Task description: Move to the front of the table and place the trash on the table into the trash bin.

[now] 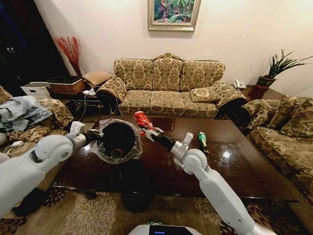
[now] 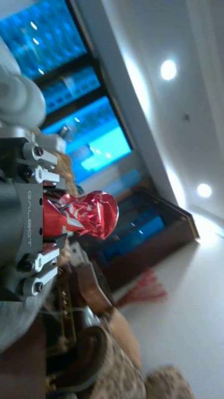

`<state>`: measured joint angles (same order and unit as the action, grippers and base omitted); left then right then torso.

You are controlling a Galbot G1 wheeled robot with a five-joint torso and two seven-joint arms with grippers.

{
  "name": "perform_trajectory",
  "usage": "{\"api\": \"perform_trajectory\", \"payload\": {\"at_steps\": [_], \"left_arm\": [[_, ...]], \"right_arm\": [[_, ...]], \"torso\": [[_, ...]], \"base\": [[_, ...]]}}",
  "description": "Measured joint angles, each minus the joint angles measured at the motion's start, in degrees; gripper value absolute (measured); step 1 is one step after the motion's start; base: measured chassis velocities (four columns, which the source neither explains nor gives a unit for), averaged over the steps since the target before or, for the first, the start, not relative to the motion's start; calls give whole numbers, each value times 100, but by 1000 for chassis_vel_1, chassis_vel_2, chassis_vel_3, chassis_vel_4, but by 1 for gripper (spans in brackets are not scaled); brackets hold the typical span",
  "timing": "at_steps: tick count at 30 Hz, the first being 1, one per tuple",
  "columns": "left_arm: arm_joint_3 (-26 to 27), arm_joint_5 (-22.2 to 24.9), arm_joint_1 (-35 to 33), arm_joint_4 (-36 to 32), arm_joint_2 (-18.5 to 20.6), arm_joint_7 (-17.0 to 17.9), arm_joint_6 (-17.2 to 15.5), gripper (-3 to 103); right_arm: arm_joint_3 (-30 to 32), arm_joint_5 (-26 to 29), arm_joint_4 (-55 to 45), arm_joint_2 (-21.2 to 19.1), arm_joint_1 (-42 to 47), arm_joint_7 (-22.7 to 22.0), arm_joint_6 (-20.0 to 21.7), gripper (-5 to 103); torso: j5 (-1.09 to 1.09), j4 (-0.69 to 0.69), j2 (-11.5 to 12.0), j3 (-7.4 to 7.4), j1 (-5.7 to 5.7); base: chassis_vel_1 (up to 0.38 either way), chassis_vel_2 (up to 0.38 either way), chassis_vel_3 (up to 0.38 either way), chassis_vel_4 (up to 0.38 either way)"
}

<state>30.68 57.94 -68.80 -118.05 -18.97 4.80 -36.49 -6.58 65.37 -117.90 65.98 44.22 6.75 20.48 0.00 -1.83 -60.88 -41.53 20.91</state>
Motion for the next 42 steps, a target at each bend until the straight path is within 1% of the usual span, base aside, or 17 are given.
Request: {"api": "perform_trajectory", "payload": {"at_steps": [2,3,5,7,8,10,13,18,20,22,24,27,32,35,36,38,42], "left_arm": [[-91,-30,44,4,-30,-8,9,0],[-133,-51,56,-5,-72,-32,10,0],[-142,-61,53,-17,-88,-37,10,0],[-149,-75,40,-55,-116,-35,6,0],[-144,-74,26,-77,-124,-24,-21,0],[-129,-67,14,-79,-124,-22,-29,0],[-78,-49,-7,-72,-123,-21,-39,0],[-87,-15,11,-41,-128,-24,-41,0],[-94,-9,17,-40,-128,-25,-41,0],[-102,-3,25,-32,-125,-28,-41,0],[-102,-1,26,-29,-120,-30,-42,0],[-87,15,26,-25,-111,-31,-43,0],[0,14,-26,-6,-112,-30,-43,0],[135,12,-66,38,-112,-32,-44,0],[135,12,-66,38,-112,-32,-44,0],[281,10,35,128,-79,-53,-30,0],[384,63,228,211,-52,-52,1,0]], "right_arm": [[-255,-227,52,18,-161,-84,41,41],[-493,-927,304,103,-340,-71,28,41],[-580,-1287,440,151,-412,-42,-16,41],[-751,-2275,752,256,-555,37,-215,41],[-859,-3142,963,319,-637,165,-468,41],[-883,-3361,992,330,-654,223,-535,38],[-925,-3580,995,335,-688,337,-636,47],[-905,-3559,1011,348,-720,480,-711,69],[-896,-3553,1016,349,-717,496,-725,69],[-875,-3492,1010,357,-692,513,-741,85],[-869,-3472,1004,359,-686,513,-741,85],[-808,-3456,956,360,-647,516,-742,98],[-526,-3402,776,420,-463,392,-779,100],[70,-3159,657,520,-141,-259,-918,100],[70,-3159,657,520,-141,-259,-918,100],[704,-2702,811,295,271,-848,-1028,100],[1167,-1805,1194,12,556,-1481,-896,100]], "torso": [[-1,-2,0,0,0],[-2,-2,0,0,0],[-1,-1,0,-1,0],[1,-1,1,-1,1],[2,-1,1,-2,2],[1,0,1,-2,2],[1,0,0,-1,1],[1,0,0,-1,1],[1,0,0,-1,1],[0,0,0,-1,1],[0,0,0,-1,1],[1,-1,0,-1,1],[0,0,0,-1,1],[0,-2,0,0,1],[0,-2,0,0,1],[0,-2,0,0,0],[5,4,0,0,1]], "base": [[0,0,0,0],[0,0,0,0],[0,0,0,0],[0,0,0,0],[0,0,0,0],[0,0,0,0],[0,0,0,0],[0,0,0,0],[0,0,0,0],[0,0,0,0],[0,0,0,0],[0,0,0,0],[0,0,0,0],[0,0,0,0],[0,0,0,0],[0,0,0,0],[0,0,0,0]]}}
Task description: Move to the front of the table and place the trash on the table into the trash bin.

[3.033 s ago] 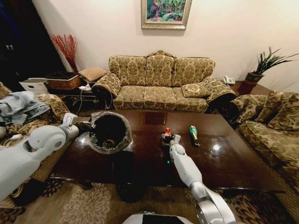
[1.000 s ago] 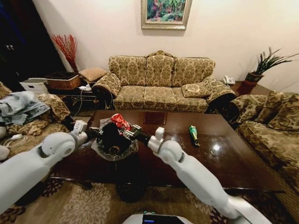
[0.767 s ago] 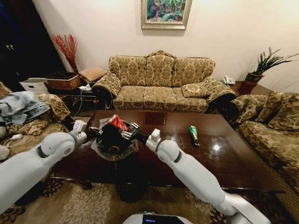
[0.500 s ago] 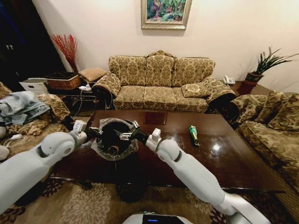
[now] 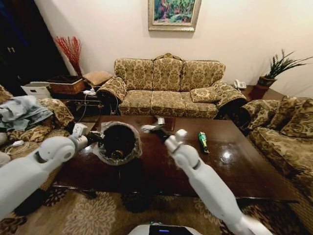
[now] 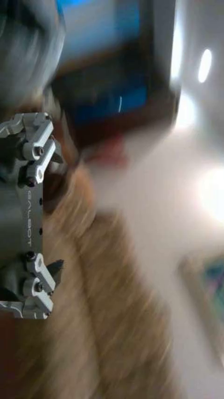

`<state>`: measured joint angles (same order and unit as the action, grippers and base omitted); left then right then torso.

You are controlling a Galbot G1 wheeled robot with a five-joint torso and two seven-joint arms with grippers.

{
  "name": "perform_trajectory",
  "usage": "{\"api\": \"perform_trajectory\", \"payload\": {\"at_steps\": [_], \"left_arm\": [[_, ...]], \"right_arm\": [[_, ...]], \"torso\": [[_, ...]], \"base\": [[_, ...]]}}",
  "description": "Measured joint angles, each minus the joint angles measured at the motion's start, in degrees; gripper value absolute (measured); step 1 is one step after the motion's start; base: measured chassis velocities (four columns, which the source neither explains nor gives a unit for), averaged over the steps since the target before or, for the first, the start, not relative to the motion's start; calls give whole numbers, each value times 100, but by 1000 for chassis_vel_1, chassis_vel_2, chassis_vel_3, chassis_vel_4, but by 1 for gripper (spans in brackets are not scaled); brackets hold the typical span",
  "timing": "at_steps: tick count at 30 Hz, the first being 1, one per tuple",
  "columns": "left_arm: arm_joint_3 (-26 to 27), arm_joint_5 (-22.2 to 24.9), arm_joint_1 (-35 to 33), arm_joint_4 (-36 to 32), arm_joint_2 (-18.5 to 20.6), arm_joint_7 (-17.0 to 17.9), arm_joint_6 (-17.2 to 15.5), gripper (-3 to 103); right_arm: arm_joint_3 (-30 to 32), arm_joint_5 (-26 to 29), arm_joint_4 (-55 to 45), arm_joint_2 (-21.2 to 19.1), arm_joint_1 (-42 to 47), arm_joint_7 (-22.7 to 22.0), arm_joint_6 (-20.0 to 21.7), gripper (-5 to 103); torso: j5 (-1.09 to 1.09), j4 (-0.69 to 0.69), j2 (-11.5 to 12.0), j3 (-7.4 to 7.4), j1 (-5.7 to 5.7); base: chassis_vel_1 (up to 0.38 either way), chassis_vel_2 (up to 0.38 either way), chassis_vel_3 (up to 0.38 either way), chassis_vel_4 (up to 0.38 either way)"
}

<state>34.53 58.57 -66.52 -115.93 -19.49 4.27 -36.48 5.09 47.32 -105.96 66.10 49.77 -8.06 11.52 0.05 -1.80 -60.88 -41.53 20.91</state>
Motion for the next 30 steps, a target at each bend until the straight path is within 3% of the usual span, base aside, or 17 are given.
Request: {"api": "perform_trajectory", "payload": {"at_steps": [3,6,11,22,30], "left_arm": [[9,8,-9,-21,-38,-3,13,0],[-14,-79,-129,-110,-163,-11,9,0],[-42,-125,-169,-136,-224,-12,10,0],[-107,-157,-145,-116,-248,-52,26,0],[-153,-184,-140,-100,-271,-51,36,0]], "right_arm": [[243,-121,417,-46,87,-158,-56,100],[429,-638,1158,-20,57,-190,-306,100],[526,-803,1726,38,59,-262,-369,100],[754,-1029,2138,89,205,-364,-555,100],[779,-1058,2424,111,227,-334,-672,100]], "torso": [[-2,-1,0,0,0],[-6,-6,0,-1,0],[-5,-8,0,0,0],[0,3,0,-1,0],[-9,-10,0,-1,0]], "base": [[0,0,0,0],[0,0,0,0],[-35,-47,76,54],[-134,-128,116,107],[16,8,1,0]]}}
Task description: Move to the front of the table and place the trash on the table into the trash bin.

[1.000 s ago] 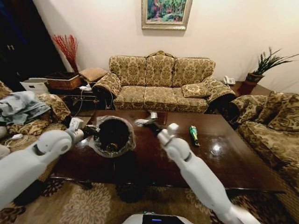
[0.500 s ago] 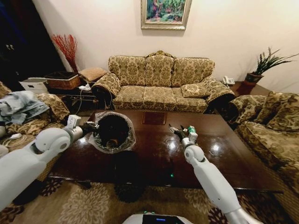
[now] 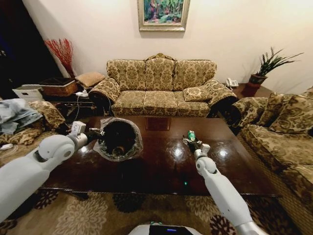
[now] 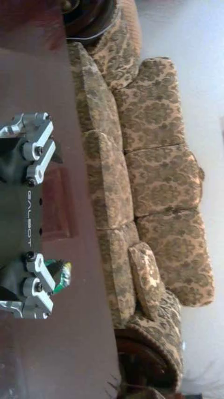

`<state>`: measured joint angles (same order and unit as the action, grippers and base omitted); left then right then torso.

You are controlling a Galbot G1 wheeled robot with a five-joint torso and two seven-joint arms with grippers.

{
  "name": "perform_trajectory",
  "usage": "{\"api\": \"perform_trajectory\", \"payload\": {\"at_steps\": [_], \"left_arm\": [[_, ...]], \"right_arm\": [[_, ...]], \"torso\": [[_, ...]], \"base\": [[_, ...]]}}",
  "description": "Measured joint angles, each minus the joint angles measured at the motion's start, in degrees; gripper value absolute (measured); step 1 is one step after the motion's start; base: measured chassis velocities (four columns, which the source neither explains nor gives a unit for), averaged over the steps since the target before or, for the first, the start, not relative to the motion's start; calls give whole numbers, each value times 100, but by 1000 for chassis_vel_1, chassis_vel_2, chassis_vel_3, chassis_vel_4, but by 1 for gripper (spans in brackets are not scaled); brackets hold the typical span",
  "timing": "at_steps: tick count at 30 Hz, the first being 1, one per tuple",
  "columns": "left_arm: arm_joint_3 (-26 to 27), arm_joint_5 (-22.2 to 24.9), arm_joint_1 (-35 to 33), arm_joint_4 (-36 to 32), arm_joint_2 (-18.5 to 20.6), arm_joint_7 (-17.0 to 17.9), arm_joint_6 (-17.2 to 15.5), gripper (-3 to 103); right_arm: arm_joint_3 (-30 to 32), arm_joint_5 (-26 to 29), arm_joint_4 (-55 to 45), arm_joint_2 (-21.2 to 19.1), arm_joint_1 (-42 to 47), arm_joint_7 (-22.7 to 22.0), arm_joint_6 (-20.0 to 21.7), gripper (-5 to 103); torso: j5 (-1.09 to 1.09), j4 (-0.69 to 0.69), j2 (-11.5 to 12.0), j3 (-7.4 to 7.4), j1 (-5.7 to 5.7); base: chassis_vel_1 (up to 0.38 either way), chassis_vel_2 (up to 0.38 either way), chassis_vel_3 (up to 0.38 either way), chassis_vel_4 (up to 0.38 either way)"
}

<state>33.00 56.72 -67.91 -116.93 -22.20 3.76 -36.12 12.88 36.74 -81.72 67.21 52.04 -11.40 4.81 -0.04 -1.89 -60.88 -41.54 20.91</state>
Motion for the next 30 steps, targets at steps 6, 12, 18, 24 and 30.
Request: {"api": "perform_trajectory", "payload": {"at_steps": [6,12,18,24,30], "left_arm": [[-6,-13,-7,0,-5,0,0,0],[-5,-12,-7,0,5,-4,0,0],[-13,-4,2,3,13,-15,1,0],[-36,14,-3,-15,4,-55,28,0],[-21,58,-24,-38,27,-88,73,0]], "right_arm": [[-24,-2,371,22,-73,56,-116,100],[-32,1,566,39,-88,67,-204,100],[-23,15,794,76,-154,73,-372,100],[-90,186,1194,187,-331,178,-481,100],[-141,93,1317,434,-366,626,-472,100]], "torso": [[8,7,0,0,0],[3,4,0,0,0],[2,3,0,0,0],[9,10,0,-1,1],[0,5,0,0,0]], "base": [[-2,6,4,5],[-82,-88,74,77],[-169,-146,185,171],[-201,-207,185,195],[-56,-66,14,46]]}}
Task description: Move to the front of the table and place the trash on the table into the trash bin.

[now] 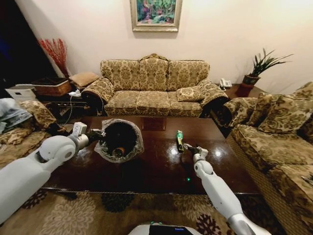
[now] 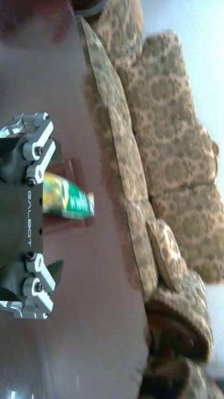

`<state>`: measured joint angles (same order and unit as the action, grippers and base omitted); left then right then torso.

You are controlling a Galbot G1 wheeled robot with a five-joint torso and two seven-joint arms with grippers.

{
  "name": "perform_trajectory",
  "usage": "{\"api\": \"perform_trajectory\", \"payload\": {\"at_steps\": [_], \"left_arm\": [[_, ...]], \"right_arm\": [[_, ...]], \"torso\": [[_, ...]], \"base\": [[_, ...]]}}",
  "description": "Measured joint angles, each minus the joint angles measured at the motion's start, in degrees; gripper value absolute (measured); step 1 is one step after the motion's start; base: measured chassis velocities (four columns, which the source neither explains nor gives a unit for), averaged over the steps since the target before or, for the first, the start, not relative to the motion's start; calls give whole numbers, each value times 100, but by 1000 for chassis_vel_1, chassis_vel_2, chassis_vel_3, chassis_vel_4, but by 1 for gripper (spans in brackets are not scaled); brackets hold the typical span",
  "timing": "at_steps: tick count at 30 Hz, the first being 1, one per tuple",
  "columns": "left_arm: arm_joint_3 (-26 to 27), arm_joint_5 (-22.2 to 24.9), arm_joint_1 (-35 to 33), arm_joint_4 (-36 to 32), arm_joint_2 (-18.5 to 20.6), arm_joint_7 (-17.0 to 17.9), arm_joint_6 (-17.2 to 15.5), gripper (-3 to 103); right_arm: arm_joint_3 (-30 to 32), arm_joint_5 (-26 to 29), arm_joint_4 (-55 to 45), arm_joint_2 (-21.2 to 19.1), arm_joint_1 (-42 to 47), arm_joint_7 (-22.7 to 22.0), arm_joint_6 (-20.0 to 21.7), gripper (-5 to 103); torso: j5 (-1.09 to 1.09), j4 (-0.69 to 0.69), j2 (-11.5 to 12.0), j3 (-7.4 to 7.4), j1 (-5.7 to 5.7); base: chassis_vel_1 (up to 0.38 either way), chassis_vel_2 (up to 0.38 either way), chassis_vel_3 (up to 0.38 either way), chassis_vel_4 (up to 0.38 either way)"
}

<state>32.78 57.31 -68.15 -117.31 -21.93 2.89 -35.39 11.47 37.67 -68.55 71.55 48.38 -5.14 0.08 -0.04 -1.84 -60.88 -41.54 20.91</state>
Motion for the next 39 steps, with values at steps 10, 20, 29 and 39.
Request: {"api": "perform_trajectory", "payload": {"at_steps": [10,20,29,39], "left_arm": [[-16,1,-4,5,-11,-27,0,0],[-2,-2,-33,-2,-35,-26,11,0],[-3,-2,-34,3,-45,-13,49,0],[-19,-14,-44,2,-68,-7,68,0]], "right_arm": [[-59,-300,694,450,-431,169,17,99],[-5,-371,1565,643,-857,182,75,73],[-5,-371,1596,677,-878,148,115,40],[-4,-370,1574,666,-876,87,122,3]], "torso": [[5,-1,0,0,0],[2,-1,0,0,0],[4,0,0,0,0],[4,0,0,0,0]], "base": [[14,22,-6,-9],[0,0,0,0],[0,0,0,0],[0,0,0,0]]}}
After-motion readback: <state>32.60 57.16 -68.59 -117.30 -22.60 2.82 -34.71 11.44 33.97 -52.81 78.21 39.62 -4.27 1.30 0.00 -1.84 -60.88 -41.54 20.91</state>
